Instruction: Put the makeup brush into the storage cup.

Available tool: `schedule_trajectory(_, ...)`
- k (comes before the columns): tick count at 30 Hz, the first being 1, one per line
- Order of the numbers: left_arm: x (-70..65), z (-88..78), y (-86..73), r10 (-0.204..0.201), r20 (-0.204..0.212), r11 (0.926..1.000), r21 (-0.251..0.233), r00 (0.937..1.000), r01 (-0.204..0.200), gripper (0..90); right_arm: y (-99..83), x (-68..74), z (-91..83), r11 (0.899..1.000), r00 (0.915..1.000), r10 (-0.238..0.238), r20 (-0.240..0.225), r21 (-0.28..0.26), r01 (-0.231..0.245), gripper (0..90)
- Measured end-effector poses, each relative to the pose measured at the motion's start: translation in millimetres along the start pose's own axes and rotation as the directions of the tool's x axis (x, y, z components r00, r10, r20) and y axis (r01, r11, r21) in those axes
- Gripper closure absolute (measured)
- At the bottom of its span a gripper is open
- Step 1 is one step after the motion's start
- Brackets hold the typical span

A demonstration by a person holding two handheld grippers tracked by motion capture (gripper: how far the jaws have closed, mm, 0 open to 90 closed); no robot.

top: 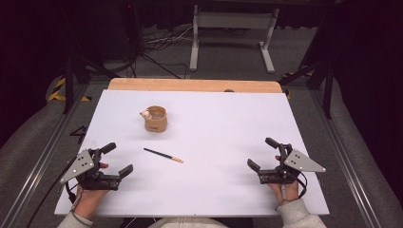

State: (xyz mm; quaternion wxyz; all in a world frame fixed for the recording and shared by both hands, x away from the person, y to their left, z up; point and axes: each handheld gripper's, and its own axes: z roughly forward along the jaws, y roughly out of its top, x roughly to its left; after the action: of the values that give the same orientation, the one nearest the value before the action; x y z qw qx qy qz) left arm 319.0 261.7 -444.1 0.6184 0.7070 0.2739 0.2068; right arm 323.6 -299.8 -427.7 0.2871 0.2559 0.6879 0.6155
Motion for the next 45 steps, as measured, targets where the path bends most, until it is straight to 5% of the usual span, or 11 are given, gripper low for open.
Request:
schedule_trajectory(19,-0.8,5.5,9.9,-0.011,0.028,0.9998,-0.015,0.9996,0.012,0.9,-1.0,-2.4,-2.0,1.0,0.9999,0.007,0.013,0.001,-0.007,0.0)
schedule_trajectory(26,1.9,13.4,18.5,0.026,0.025,0.9945,-0.102,0.9993,-0.023,0.2,-3.3,-4.0,3.1,1.0,1.0,-0.007,-0.003,-0.008,0.007,0.0)
schedule_trajectory(33,5.0,23.9,21.5,-0.017,0.107,0.9861,-0.162,0.9941,0.035,0.1,-4.1,-4.9,2.9,1.0,1.0,0.006,-0.008,-0.001,-0.006,0.0)
schedule_trajectory(37,4.7,27.4,25.7,-0.01,0.13,0.9857,-0.166,0.9915,0.032,0.2,-3.7,-4.5,3.0,1.0,1.0,-0.001,-0.004,0.006,0.001,0.0)
schedule_trajectory(45,5.1,40.2,35.9,-0.039,0.112,0.9886,-0.14,0.993,0.055,0.1,-4.2,-5.8,2.5,1.0,1.0,0.0,-0.002,0.004,0.0,0.0)
